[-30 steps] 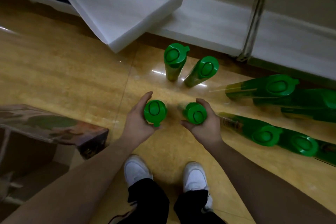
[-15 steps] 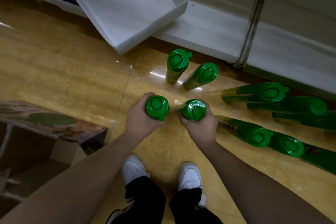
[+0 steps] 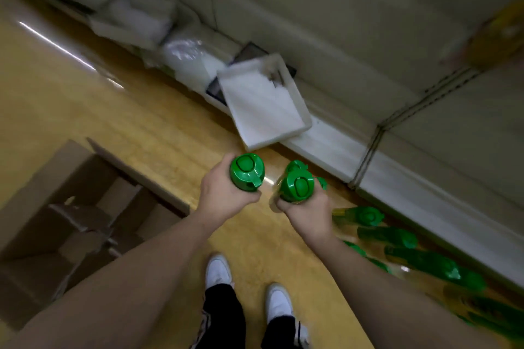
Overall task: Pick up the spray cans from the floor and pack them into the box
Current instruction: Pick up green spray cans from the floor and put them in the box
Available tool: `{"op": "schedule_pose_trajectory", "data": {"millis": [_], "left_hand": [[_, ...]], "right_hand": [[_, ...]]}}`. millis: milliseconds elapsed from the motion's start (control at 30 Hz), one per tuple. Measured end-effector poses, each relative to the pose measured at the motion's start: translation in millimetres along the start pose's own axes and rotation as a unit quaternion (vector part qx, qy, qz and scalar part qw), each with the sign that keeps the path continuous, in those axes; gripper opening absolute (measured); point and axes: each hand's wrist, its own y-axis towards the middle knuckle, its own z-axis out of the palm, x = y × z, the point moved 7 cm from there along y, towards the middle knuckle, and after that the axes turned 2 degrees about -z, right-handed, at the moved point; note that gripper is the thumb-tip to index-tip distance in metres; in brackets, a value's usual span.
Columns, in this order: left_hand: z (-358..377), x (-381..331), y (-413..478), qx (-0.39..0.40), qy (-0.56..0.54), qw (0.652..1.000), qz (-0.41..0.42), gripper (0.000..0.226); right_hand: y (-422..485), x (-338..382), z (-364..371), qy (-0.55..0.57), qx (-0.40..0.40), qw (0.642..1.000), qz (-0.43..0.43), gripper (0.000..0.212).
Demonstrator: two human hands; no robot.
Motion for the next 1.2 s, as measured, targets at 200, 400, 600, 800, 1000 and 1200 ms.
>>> {"op": "schedule_pose_trajectory", "data": {"millis": [200,400,600,800,1000,1200], "left_hand": [[-182.7,-86.2,-59.2,-0.158,-0.013,0.987,-0.029,0.085],[-352.2,-145.9,-150.9,-0.307,-0.018,0.951,-0.033,0.083],[-486.7,-147.7,-246.5,-0.433,-0.056,0.900,-0.027,0.079],[-581.8,-115.5,-318.2,-0.484,-0.013,0.873,-0.059,0.079],[-646.2,-72.2,-366.7,-0.541,-0.016,0.834,-0.111,0.083],[-670.1,-38.8,-376.3,-0.558,-0.014,0.813,-0.164,0.088]], "right_hand": [[-41.7,176.5,-47.6,-0.027,0.054,0.992,-0.111,0.059],[-122.7,360.5,-53.6,-0.019,0.131,0.953,-0.271,0.066],[-215.3,492.9,-12.6,0.000,0.197,0.906,-0.375,0.068],[-305.2,587.0,38.2,0.011,0.228,0.864,-0.450,0.064],[-363.4,644.7,84.1,0.025,0.242,0.837,-0.491,0.065],[-379.5,662.2,131.8,0.022,0.265,0.822,-0.504,0.062]]}}
